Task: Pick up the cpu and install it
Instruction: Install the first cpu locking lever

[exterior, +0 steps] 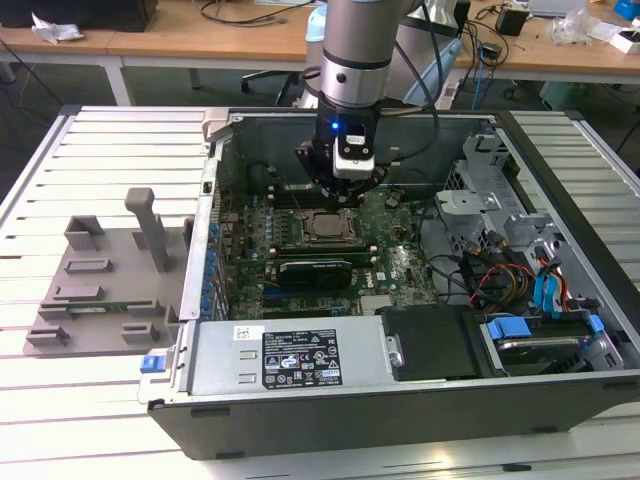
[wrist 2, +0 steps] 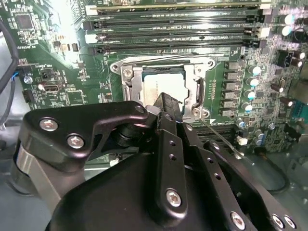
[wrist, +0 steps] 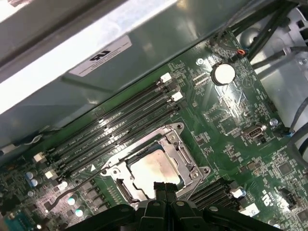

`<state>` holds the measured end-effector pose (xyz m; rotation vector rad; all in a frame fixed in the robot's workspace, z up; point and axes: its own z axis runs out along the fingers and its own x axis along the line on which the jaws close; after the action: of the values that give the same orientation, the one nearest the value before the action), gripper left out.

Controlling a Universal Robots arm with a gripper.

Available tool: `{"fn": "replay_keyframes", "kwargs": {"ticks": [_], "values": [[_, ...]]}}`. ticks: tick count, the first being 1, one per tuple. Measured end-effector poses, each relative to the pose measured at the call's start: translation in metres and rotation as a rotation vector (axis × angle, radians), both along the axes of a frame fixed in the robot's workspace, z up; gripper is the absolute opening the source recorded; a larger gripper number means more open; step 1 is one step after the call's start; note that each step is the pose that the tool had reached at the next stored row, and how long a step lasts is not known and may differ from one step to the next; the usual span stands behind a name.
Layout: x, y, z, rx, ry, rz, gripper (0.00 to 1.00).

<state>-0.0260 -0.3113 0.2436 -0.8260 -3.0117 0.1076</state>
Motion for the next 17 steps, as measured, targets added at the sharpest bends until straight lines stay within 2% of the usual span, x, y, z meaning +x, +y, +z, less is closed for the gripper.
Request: {"fn": "replay_keyframes", "kwargs": {"ticks": [14,17], "values": [[0.0000,0.0000,0.0000,0.0000,0.0000,0.153,0.11],[0.0000,0.0000,0.0000,0.0007,-0.0001,0.197,0.11]]}}
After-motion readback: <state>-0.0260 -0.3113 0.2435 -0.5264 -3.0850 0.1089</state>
